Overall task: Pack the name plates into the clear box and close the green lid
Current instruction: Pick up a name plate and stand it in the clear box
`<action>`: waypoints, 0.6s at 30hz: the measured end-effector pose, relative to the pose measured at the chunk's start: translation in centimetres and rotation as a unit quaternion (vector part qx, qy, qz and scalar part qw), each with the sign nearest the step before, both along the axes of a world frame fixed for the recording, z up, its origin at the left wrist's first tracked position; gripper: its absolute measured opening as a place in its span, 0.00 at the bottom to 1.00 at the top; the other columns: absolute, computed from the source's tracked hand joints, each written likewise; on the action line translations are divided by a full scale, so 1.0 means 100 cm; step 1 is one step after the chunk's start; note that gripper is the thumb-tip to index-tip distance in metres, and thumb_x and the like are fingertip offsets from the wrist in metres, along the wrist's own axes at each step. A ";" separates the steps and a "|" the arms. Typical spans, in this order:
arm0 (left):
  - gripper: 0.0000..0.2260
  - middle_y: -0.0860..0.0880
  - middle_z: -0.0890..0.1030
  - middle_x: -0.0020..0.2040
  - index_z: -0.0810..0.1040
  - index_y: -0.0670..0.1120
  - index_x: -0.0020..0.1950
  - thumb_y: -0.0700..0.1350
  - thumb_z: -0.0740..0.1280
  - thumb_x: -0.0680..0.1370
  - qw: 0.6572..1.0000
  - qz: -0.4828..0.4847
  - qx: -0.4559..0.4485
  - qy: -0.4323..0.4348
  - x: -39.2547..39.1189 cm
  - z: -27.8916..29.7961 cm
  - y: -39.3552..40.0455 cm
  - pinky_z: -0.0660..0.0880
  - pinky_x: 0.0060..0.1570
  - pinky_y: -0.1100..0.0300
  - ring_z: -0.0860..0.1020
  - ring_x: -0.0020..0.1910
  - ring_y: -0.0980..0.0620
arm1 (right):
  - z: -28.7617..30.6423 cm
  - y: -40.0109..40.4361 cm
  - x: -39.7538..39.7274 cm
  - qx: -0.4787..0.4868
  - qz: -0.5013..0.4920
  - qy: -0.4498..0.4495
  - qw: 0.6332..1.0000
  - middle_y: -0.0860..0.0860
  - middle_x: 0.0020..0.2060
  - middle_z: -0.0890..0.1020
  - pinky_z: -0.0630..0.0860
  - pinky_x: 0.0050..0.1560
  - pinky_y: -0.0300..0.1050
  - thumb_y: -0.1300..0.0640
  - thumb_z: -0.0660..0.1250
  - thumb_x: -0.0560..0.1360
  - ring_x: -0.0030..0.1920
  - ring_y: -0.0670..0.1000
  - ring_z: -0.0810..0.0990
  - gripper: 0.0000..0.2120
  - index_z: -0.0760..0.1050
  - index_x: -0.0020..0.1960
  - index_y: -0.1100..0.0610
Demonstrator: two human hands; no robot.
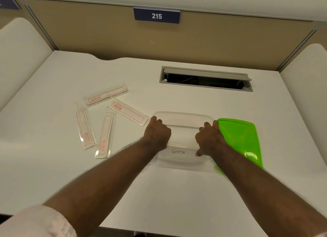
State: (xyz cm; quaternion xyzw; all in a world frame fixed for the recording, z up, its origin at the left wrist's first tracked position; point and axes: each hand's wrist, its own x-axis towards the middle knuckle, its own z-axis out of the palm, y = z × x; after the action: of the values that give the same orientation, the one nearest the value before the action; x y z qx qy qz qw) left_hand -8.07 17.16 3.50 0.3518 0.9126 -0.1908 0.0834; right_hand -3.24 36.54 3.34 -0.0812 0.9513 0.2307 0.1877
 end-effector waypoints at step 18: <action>0.13 0.47 0.82 0.51 0.80 0.47 0.55 0.45 0.68 0.71 0.884 0.282 0.319 0.191 -0.014 0.011 -0.113 0.67 0.49 0.47 0.77 0.49 0.42 | 0.043 -0.057 -0.014 -0.290 -0.026 0.215 0.932 0.45 0.55 0.79 0.66 0.53 0.51 0.46 0.63 0.75 0.55 0.53 0.75 0.13 0.77 0.59 0.44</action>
State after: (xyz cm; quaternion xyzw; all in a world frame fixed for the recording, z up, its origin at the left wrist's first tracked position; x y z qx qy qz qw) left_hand -9.47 5.89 4.62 0.0441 0.9831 0.0788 -0.1595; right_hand -4.64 30.87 7.61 -0.0557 0.9962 -0.0479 -0.0472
